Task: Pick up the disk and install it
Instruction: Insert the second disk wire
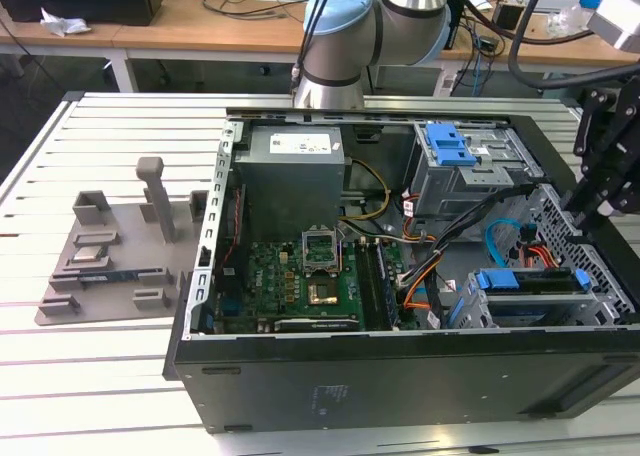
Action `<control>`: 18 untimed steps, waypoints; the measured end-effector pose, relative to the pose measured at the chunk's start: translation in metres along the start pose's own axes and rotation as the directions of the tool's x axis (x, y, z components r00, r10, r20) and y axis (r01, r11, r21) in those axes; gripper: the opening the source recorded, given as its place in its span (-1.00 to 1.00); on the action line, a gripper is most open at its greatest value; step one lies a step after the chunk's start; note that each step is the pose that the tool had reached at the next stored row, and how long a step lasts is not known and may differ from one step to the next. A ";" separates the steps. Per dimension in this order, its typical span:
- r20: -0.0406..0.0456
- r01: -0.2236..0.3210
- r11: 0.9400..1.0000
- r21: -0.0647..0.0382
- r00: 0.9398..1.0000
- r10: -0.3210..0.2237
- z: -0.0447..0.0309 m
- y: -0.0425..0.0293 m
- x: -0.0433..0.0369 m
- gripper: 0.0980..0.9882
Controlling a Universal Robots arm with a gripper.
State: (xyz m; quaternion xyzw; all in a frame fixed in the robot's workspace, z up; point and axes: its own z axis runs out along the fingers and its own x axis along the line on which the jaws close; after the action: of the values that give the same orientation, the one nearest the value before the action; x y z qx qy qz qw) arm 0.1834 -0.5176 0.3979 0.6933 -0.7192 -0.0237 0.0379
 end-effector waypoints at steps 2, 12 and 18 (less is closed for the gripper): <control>0.000 0.000 1.000 0.000 1.000 0.000 0.0017 0.0043 -0.0085 -0.54; -0.002 0.027 1.000 0.001 1.000 -0.027 0.0254 0.0329 0.0012 -0.54; -0.002 0.033 0.999 0.001 0.999 -0.033 0.0289 0.0352 0.0015 -0.54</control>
State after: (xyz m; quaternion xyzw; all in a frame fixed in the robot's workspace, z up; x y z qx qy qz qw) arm 0.1458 -0.5183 0.3722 0.7052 -0.7076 -0.0232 0.0382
